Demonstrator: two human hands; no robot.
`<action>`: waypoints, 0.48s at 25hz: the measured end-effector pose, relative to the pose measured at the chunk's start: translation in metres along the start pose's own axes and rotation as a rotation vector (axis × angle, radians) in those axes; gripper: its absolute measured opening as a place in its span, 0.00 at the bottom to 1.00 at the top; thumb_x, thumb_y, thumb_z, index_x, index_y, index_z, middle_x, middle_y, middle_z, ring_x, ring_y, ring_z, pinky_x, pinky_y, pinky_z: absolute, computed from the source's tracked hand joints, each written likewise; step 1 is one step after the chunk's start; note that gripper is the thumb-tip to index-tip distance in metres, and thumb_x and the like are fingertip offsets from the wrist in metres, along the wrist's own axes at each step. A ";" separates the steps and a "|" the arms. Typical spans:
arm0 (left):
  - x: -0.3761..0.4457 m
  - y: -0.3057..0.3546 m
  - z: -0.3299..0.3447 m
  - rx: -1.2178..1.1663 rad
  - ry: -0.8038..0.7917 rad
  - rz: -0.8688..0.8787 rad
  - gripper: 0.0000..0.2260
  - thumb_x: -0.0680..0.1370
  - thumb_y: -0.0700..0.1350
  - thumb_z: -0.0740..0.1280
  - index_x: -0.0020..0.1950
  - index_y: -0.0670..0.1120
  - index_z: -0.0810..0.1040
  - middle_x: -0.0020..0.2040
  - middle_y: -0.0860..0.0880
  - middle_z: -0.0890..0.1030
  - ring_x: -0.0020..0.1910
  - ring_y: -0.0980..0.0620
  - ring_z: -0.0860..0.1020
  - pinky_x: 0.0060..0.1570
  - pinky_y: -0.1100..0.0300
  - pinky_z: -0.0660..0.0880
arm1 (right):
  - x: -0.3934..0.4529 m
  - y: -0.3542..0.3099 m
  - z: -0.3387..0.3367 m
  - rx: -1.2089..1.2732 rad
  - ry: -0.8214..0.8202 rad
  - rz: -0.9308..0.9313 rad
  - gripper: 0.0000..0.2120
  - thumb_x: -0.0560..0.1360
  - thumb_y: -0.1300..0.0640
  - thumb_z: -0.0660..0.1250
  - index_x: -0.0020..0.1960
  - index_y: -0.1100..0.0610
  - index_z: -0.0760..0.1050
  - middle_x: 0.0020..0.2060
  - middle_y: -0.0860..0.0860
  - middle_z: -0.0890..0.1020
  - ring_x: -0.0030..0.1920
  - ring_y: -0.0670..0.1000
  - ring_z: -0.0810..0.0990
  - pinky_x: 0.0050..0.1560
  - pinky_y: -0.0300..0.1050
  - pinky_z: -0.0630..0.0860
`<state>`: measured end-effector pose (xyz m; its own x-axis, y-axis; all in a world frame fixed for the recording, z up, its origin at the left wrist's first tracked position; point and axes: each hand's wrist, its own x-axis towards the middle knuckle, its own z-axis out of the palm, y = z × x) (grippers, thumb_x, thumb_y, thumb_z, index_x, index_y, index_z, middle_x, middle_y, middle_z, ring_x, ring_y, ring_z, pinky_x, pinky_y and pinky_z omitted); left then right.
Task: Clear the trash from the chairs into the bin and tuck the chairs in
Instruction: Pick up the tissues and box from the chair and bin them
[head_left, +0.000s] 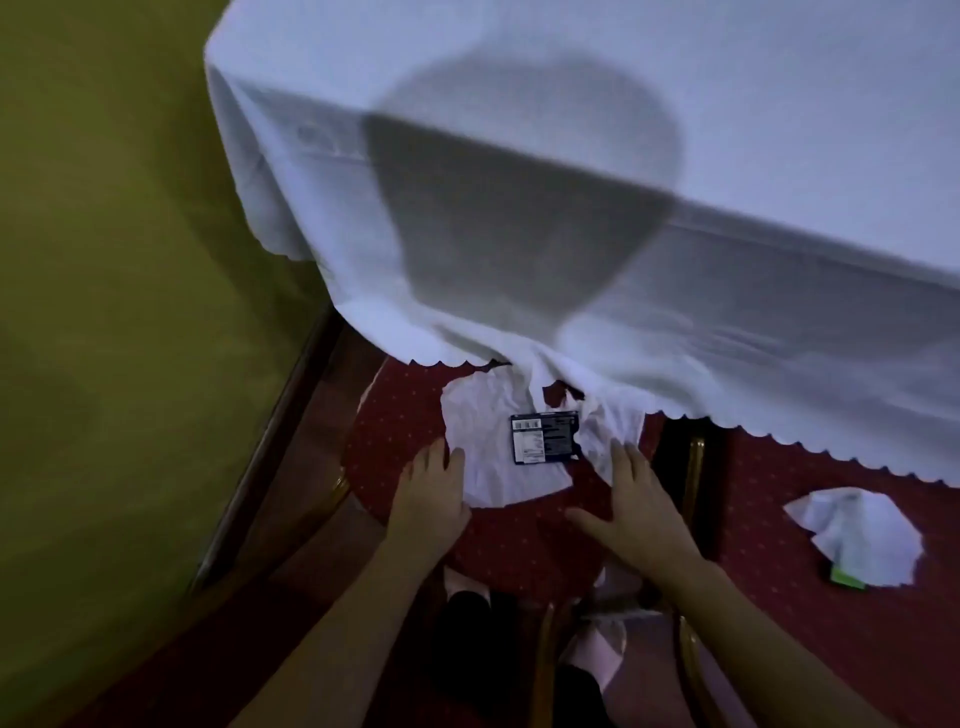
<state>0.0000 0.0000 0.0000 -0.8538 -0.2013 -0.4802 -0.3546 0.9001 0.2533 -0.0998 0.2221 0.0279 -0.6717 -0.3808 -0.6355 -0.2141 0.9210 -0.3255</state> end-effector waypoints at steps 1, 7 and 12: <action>0.010 -0.007 0.011 -0.031 0.041 -0.013 0.27 0.67 0.41 0.71 0.65 0.41 0.72 0.64 0.36 0.74 0.62 0.36 0.75 0.61 0.44 0.74 | 0.018 -0.002 0.010 0.022 0.073 0.004 0.52 0.69 0.35 0.68 0.77 0.57 0.41 0.77 0.60 0.49 0.77 0.59 0.48 0.76 0.56 0.53; 0.033 -0.044 0.040 -0.308 0.214 -0.009 0.26 0.73 0.35 0.67 0.70 0.43 0.68 0.69 0.45 0.71 0.69 0.48 0.68 0.69 0.59 0.65 | 0.077 -0.037 0.053 0.105 0.222 0.150 0.65 0.56 0.27 0.70 0.76 0.57 0.39 0.77 0.61 0.43 0.76 0.64 0.41 0.75 0.62 0.44; 0.025 -0.063 0.049 -0.457 0.271 0.043 0.21 0.77 0.34 0.65 0.69 0.44 0.70 0.69 0.53 0.70 0.69 0.59 0.66 0.71 0.70 0.57 | 0.092 -0.066 0.082 -0.068 0.323 -0.083 0.64 0.56 0.34 0.76 0.77 0.59 0.43 0.75 0.64 0.57 0.76 0.63 0.54 0.75 0.62 0.53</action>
<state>0.0198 -0.0432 -0.0691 -0.9177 -0.3149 -0.2422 -0.3952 0.6616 0.6373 -0.0900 0.1197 -0.0665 -0.8376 -0.4189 -0.3506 -0.3170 0.8955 -0.3125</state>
